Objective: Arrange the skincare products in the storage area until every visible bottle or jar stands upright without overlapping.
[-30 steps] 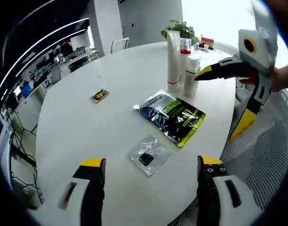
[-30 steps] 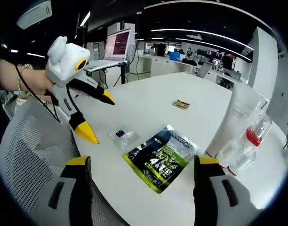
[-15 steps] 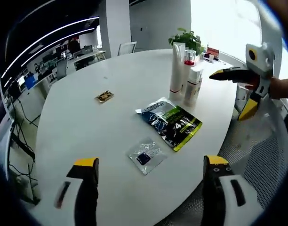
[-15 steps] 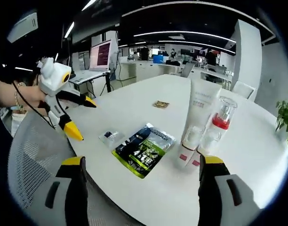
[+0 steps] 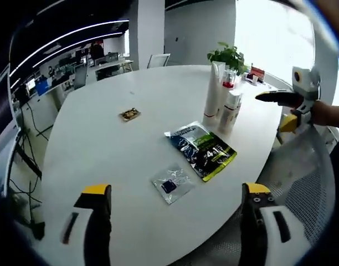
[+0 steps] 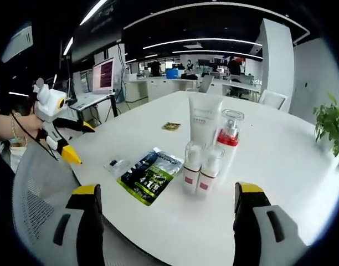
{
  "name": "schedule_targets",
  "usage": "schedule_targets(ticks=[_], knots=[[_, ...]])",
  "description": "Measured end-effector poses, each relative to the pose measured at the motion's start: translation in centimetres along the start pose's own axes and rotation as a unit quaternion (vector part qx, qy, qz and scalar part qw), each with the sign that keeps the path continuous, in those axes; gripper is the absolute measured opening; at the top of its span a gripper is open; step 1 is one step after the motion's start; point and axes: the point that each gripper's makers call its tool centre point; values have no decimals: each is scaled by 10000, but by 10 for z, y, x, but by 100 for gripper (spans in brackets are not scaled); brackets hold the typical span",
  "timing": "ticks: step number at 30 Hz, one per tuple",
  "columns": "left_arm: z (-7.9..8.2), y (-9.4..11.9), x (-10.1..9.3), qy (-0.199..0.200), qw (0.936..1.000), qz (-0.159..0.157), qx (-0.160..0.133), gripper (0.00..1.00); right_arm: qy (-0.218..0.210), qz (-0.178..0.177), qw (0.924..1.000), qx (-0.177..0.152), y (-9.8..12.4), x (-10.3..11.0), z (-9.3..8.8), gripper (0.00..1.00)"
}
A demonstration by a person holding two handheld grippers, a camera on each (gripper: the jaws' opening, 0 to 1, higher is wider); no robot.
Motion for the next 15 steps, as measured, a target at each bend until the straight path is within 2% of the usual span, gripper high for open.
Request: schedule_targets(ticks=[8,15], knots=[[-8,3,0,70,9999,90,104,99,-195,-144,9997,-76,5,-10,-3,100],[-6,3,3,88,9998,127,151,99,-189,-151,9997,-36,2,-7,-4,99]])
Point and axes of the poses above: the point that each gripper's makers call its tool centre point, and the gripper's own axes: y roughly backward along the fingers, x roughly to its left, z roughly out of its top, and after that the axes turned 11 degrees about x, right-handed
